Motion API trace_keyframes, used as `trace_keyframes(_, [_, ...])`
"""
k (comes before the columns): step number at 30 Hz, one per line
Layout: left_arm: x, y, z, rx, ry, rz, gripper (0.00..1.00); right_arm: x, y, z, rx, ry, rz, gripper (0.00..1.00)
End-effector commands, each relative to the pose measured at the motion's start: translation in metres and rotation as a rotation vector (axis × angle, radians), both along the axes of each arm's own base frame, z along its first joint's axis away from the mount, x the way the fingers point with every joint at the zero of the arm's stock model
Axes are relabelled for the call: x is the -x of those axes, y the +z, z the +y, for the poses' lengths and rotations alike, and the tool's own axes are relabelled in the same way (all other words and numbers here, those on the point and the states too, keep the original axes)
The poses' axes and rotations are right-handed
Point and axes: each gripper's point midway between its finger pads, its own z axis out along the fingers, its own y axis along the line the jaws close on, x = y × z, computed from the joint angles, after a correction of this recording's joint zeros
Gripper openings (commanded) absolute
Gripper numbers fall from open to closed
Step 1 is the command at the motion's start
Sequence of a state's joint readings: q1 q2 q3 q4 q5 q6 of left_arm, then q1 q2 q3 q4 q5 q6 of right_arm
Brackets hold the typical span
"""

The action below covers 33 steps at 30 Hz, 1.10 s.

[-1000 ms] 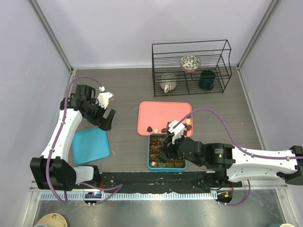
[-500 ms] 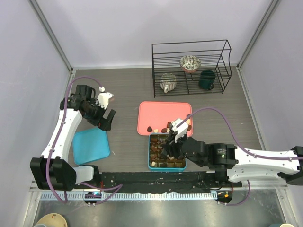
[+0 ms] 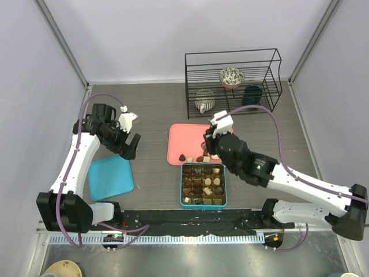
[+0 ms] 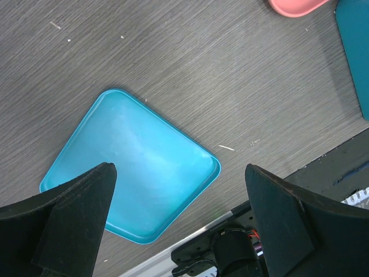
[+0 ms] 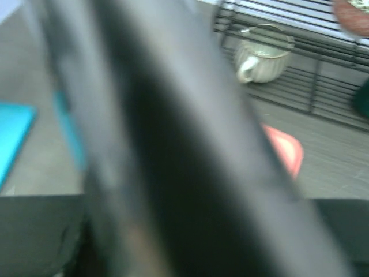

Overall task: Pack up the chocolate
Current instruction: Place the fake chocolate in the packing box, then pick up the fake chocolate from the plate.

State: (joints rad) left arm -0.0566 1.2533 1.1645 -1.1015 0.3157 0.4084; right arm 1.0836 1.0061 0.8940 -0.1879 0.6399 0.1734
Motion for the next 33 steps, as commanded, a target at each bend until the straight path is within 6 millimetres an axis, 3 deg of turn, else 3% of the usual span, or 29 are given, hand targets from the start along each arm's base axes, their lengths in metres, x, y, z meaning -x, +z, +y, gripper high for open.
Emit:
trace_keyframes(1, [0.0, 0.01, -0.001, 0.015, 0.002, -0.028, 1.0, -0.049, 0.023, 0.004, -0.07, -0.026, -0.067, 0.29])
trace_keyframes(2, [0.001, 0.01, 0.0, 0.009, 0.0, -0.028, 1.0, -0.059, 0.009, 0.003, -0.044, -0.036, -0.041, 0.29])
trace_keyframes(6, [0.001, 0.011, 0.001, 0.001, -0.006, -0.036, 1.0, -0.096, -0.008, -0.005, -0.061, -0.083, -0.022, 0.29])
trace_keyframes(10, [0.001, 0.011, 0.002, -0.004, -0.012, -0.032, 1.0, -0.109, -0.021, -0.004, -0.078, -0.095, -0.006, 0.3])
trace_keyframes(23, [0.0, 0.005, 0.003, -0.015, -0.026, -0.022, 1.0, -0.114, -0.054, -0.008, -0.057, -0.088, 0.041, 0.44])
trace_keyframes(33, [0.001, 0.006, 0.006, -0.03, -0.035, -0.028, 1.0, -0.111, -0.074, -0.001, -0.05, -0.052, 0.082, 0.48])
